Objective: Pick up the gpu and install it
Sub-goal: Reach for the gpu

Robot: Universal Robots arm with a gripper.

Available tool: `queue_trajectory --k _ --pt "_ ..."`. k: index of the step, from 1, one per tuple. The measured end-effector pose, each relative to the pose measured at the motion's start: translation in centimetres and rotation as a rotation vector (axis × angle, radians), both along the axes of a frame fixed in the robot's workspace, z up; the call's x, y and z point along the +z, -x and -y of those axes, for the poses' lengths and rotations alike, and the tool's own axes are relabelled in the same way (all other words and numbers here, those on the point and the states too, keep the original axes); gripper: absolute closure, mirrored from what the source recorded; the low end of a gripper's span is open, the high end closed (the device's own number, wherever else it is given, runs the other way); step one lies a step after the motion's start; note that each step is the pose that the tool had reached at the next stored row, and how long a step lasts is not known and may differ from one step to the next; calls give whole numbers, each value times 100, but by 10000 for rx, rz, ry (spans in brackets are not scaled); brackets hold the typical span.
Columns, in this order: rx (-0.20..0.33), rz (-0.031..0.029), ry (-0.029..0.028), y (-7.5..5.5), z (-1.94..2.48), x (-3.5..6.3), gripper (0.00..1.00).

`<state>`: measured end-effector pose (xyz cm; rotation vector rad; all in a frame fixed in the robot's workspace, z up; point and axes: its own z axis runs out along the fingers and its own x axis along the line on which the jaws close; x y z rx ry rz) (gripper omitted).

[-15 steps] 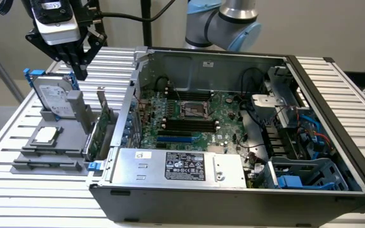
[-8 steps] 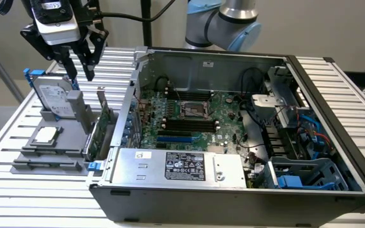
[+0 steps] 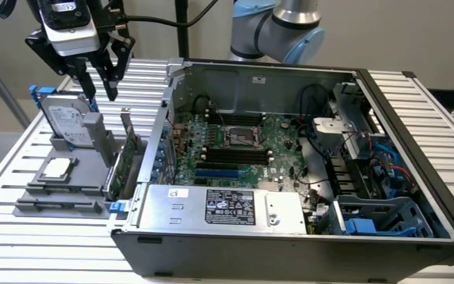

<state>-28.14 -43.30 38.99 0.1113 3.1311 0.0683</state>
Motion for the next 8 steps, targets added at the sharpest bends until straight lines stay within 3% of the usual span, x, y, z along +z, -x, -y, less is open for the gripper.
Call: queue_trajectory --k 4,8 --pt "0 -7 13 0 0 -6 58" --pt "0 -6 192 0 0 -47 58"
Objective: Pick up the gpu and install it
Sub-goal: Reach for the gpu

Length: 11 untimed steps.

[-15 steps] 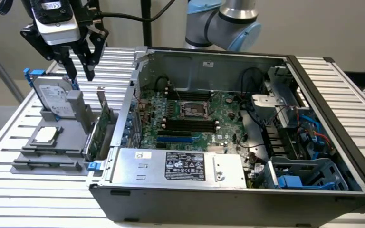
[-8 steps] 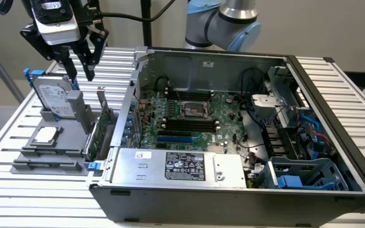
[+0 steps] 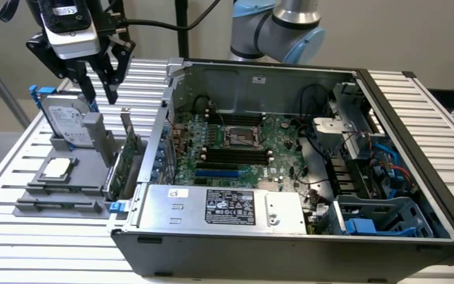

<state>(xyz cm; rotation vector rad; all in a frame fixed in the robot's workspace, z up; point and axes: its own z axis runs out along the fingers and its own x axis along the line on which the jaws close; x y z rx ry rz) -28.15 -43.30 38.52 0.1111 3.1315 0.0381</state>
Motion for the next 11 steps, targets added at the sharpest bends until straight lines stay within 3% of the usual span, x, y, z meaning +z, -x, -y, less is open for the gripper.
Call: queue_trajectory --k 4,11 --pt "0 -2 140 -1 0 -58 58" --pt "0 34 176 18 0 -186 58"
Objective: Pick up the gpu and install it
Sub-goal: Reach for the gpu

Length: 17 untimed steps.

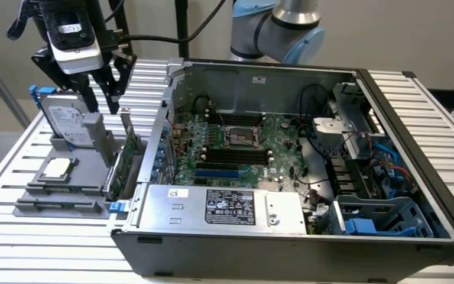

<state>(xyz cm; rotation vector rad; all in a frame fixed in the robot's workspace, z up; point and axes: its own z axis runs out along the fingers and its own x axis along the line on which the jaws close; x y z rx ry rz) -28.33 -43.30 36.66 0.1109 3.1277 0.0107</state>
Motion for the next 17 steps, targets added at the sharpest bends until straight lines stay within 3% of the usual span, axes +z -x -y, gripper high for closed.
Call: queue_trajectory --k 17 --pt "34 60 0 49 0 -309 58"
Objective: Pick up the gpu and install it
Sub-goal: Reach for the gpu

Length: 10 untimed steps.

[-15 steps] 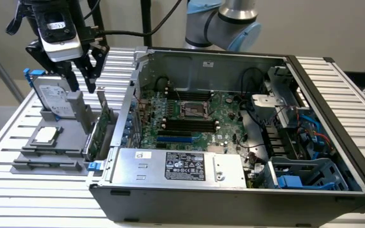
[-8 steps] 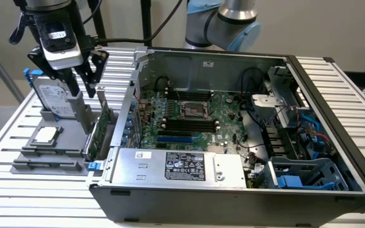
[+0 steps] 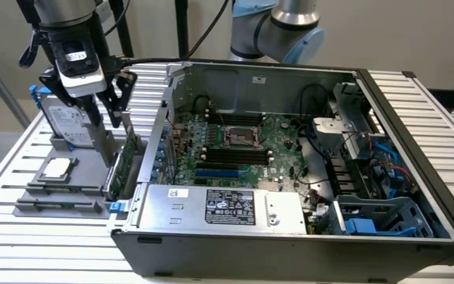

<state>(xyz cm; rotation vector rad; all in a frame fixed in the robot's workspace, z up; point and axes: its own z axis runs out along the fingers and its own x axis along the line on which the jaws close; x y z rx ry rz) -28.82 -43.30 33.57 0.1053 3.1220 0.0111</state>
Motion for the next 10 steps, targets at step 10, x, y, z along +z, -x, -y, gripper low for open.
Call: queue_trajectory --k 10 --pt "35 13 1 5 0 -182 58"
